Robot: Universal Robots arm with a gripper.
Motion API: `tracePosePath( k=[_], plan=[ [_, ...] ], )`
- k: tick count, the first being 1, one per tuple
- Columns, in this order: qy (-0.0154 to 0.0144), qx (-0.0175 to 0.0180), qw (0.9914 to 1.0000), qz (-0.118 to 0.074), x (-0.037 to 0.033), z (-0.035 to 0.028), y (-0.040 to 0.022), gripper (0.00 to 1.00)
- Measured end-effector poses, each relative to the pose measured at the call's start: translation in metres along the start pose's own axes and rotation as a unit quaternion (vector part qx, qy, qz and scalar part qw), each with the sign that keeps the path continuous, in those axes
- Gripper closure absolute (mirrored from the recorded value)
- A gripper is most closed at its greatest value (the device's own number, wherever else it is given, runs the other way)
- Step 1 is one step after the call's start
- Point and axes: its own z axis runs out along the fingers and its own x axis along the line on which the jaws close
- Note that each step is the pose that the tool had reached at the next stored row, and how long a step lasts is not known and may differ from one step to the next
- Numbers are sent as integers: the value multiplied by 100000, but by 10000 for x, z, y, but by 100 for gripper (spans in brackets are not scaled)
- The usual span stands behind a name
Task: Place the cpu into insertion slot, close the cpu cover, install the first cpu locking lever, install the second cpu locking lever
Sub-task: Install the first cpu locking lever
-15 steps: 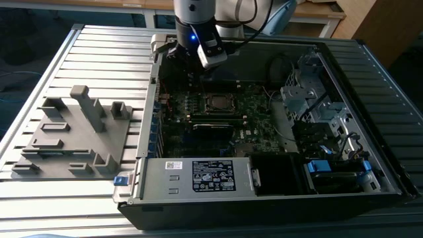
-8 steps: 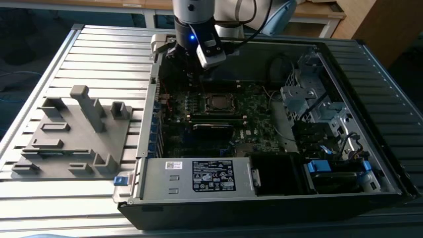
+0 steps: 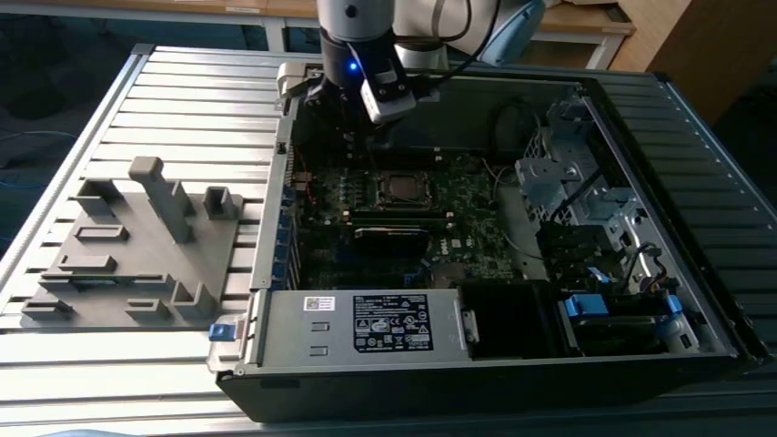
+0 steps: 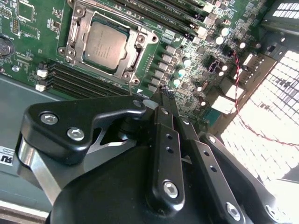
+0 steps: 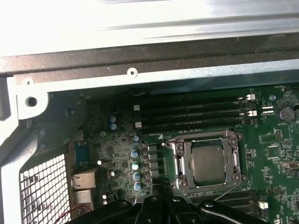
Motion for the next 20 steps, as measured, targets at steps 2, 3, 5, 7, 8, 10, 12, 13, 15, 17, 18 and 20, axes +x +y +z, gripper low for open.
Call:
tracePosePath(
  k=[2,3,5,7,8,10,12,13,15,17,18,20],
  plan=[
    [-9,-13,100000,-1,0,-3,0,89],
    [-14,-20,100000,0,0,-2,1,89],
    [-4,-6,100000,1,-1,-21,1,89],
    [-4,-5,100000,-2,-1,-21,1,89],
    [-4,-6,100000,0,-1,-22,1,89],
    [11,18,100000,-1,-1,-32,1,89],
    [-5,-5,100000,0,-2,-38,1,89],
    [-7,-11,100000,-1,-2,-38,2,89],
    [-9,-10,100000,-4,-1,-38,2,89],
    [-8,-13,100000,2,13,-37,0,89],
    [0,-39,100000,0,24,-34,-2,89],
    [17,-180,100000,6,41,-24,-4,89]
  ],
)
